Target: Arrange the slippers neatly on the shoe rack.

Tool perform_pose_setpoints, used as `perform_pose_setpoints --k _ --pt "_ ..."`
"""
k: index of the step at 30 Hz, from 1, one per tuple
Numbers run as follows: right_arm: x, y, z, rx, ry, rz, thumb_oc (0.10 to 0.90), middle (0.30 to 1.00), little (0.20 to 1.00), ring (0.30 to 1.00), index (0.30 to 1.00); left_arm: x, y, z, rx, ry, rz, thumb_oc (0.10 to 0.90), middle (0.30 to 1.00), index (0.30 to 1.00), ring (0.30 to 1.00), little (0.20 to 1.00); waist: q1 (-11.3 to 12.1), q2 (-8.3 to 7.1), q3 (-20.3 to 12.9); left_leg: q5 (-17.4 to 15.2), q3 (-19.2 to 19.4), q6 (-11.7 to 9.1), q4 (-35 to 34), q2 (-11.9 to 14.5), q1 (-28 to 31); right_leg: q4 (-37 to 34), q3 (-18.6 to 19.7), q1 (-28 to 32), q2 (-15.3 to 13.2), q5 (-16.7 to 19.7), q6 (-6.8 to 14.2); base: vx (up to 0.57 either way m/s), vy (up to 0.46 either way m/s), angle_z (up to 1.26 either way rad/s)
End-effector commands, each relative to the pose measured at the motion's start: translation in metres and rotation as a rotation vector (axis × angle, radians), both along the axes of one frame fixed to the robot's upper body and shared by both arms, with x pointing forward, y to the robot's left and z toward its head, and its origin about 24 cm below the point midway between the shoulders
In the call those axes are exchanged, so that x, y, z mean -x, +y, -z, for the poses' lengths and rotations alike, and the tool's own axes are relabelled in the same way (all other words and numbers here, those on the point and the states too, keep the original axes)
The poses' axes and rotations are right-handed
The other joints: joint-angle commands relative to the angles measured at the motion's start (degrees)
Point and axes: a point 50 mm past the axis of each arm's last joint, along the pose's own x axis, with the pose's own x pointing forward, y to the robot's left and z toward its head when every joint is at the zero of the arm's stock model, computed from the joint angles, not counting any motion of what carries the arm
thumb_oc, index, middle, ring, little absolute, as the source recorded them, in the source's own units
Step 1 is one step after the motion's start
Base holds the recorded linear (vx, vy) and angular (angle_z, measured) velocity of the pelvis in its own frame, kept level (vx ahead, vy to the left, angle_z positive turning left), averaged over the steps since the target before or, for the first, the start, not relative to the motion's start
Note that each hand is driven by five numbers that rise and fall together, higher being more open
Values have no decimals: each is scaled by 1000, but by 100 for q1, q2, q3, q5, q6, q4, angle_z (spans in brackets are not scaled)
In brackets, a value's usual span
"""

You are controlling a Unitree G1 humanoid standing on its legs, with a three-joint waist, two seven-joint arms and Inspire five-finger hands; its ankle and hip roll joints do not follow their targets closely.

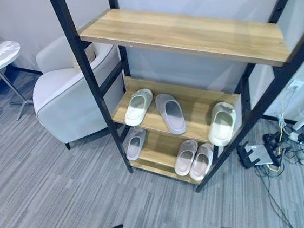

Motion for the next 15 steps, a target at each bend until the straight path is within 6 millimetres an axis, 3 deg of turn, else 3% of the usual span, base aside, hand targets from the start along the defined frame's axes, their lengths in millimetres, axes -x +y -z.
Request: perform_pose_setpoints --k 1,5,8,14,15 --pt "-3 -2 -1 29 4 -70 800 900 900 900 900 8 19 -2 -43 -11 -27 800 900 900 900 900 23 -191 -80 -814 220 -620 765 108 -23 -1299 40 -74 130 1072 60 110 42 20" --pt "-14 -4 -6 53 -35 -116 800 900 900 900 900 11 18 -1 -34 -4 -31 800 900 900 900 900 2 -223 -107 -928 208 -629 792 -9 189 -1744 -111 46 214 1095 48 129 18 20" --pt "-18 -7 -8 73 -53 -136 800 900 900 900 900 15 14 1 -27 9 -8 800 900 900 900 900 3 -235 -163 -956 187 -625 777 -41 287 -1878 33 215 244 1109 30 73 -30 3" --pt "-32 -2 -13 71 -112 -182 800 900 900 900 900 36 2 9 -5 89 28 800 900 900 900 900 81 -235 -400 -905 193 -673 444 -35 530 -2425 134 656 283 1187 -48 37 -68 -2" --pt "-44 5 -17 64 -155 -227 800 900 900 900 900 41 -1 11 -6 112 56 800 900 900 900 900 101 -232 -436 -870 216 -689 344 -18 583 -2526 160 722 298 1189 -62 2 -49 -7"
